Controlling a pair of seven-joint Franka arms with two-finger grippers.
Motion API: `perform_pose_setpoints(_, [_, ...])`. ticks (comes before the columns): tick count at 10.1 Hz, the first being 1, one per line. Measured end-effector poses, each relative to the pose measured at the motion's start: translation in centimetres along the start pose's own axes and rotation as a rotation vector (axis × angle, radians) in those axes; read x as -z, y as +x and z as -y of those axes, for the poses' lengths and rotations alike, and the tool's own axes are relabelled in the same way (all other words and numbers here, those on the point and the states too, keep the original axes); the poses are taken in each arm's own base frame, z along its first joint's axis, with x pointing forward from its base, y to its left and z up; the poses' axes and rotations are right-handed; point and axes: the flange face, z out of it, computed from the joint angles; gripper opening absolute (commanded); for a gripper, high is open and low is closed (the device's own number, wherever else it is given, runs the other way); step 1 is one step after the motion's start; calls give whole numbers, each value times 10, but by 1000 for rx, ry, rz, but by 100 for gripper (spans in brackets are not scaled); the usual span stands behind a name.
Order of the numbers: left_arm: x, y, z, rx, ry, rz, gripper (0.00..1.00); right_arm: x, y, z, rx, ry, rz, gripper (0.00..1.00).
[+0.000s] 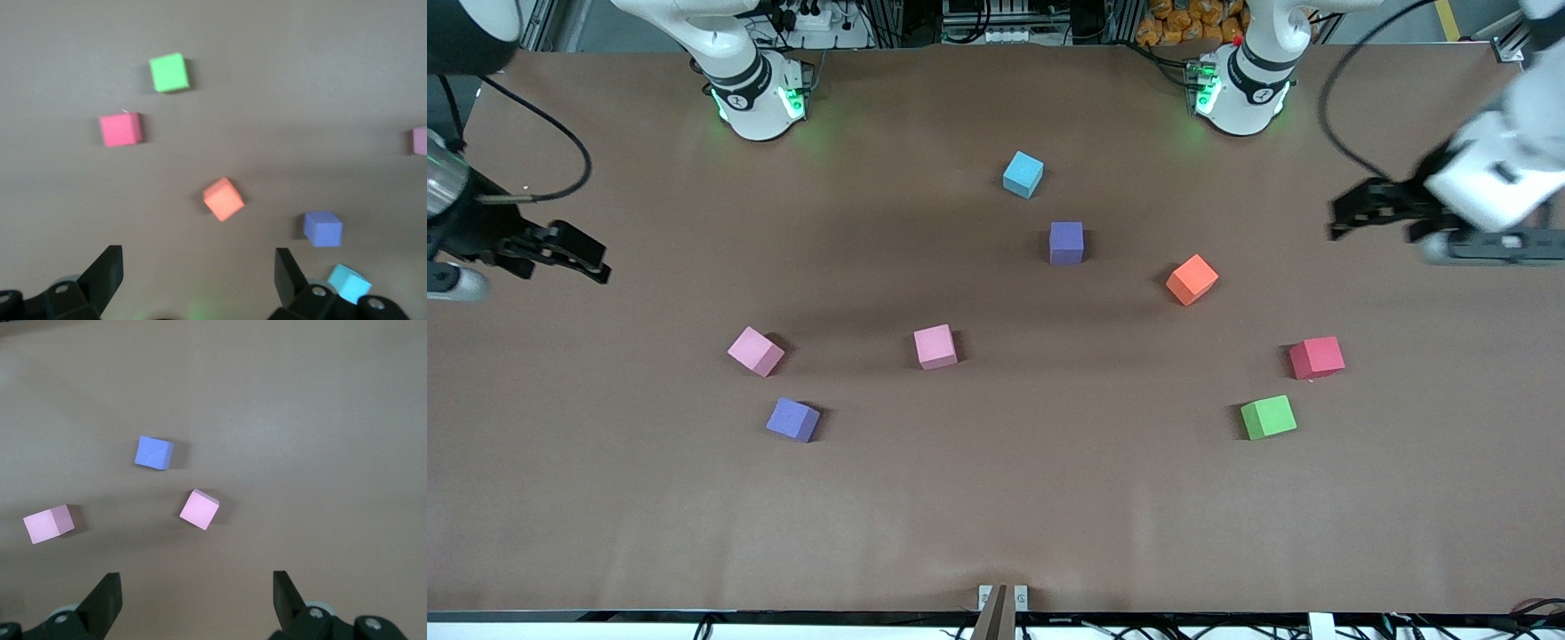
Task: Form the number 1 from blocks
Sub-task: 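Reach the left gripper to the cyan cube while the right gripper reaches the purple cube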
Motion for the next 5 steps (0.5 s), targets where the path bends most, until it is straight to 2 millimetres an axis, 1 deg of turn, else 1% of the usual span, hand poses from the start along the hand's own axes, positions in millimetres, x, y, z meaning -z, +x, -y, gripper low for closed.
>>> perform_pose_setpoints(2, [-30,-15,-58,47,14,47,100,-28,12,19,-7,24,18,100])
perform_pose_setpoints(3, [-47,-24,-84,74,28,73,100,-47,18,31,-39,58,28,100])
perform_pose_setpoints(5, [-84,-40,-124,103,55,100,100,-86,27,47,-90,82,62,100])
